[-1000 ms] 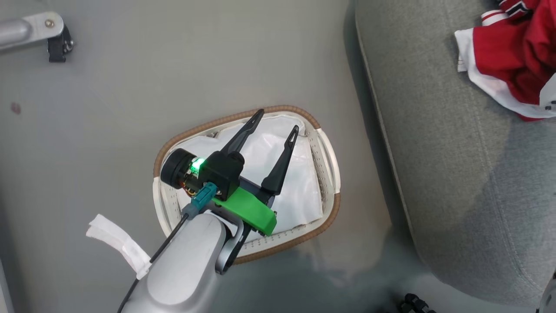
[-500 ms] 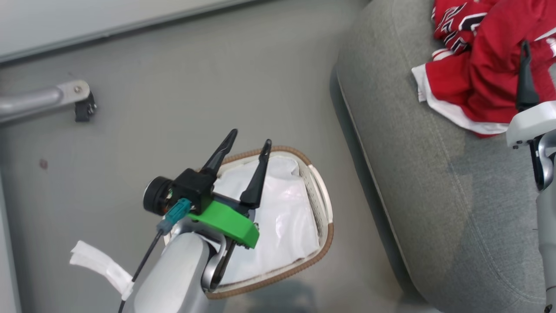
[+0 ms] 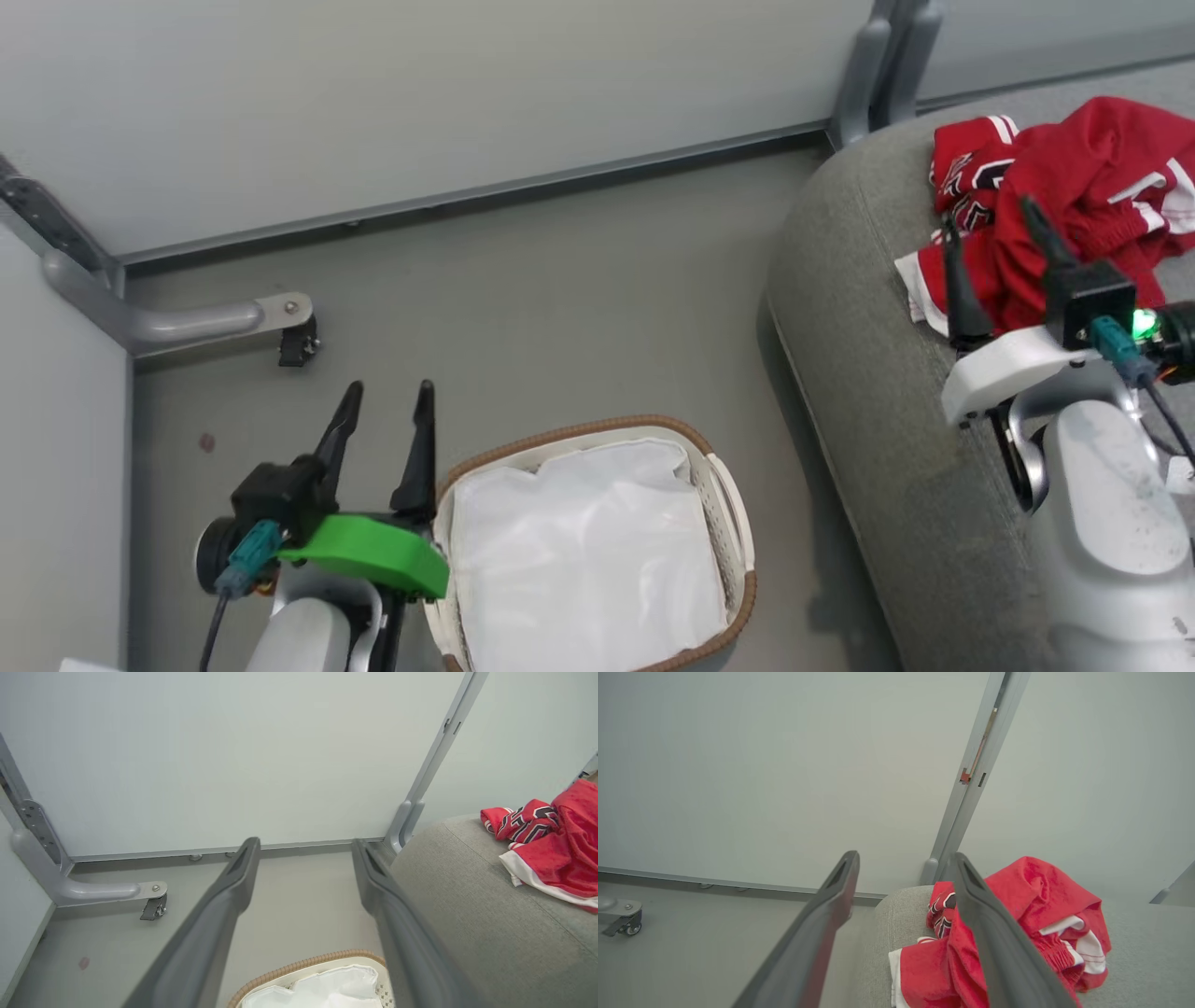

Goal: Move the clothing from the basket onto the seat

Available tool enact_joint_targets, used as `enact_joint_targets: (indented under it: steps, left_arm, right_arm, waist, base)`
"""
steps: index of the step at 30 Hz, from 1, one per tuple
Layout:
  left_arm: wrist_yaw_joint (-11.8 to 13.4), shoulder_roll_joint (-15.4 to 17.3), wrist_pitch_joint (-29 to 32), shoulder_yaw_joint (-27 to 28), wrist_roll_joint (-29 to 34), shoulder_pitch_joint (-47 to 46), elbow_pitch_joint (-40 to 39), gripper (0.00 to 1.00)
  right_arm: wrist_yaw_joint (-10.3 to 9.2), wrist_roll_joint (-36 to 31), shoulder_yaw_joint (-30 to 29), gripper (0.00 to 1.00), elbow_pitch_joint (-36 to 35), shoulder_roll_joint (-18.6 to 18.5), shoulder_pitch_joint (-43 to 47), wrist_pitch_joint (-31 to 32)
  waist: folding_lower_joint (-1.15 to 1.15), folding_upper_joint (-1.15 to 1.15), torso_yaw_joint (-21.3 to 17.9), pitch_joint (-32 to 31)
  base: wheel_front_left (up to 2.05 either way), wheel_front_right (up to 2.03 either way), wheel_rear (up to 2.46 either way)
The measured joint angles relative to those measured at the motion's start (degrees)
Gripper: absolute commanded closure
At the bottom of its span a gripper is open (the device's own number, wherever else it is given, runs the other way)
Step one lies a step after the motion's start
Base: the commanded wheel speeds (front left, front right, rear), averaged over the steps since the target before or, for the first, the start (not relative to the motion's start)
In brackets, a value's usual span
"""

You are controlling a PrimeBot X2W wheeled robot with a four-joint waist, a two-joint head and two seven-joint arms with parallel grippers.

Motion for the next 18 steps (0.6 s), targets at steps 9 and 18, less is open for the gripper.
enact_joint_targets:
  steps: [9, 18]
  left_arm:
    - [0.2, -0.1, 0.0, 10.0, 0.3, 8.9, -2.0, 0.0]
    - [0.1, -0.2, 0.0, 9.9, -1.3, 12.7, -2.1, 0.0]
  right_arm:
    - [0.0, 3.1, 2.2, 0.0, -3.5, 3.2, 11.1, 0.0]
    - [0.0, 9.1, 3.5, 0.0, -4.8, 3.4, 19.4, 0.0]
  waist:
    - [0.0, 0.0, 5.1, -5.8]
    - [0.0, 0.0, 8.1, -8.5]
  base:
    - [0.0, 0.0, 0.0]
    - [0.0, 0.0, 0.0]
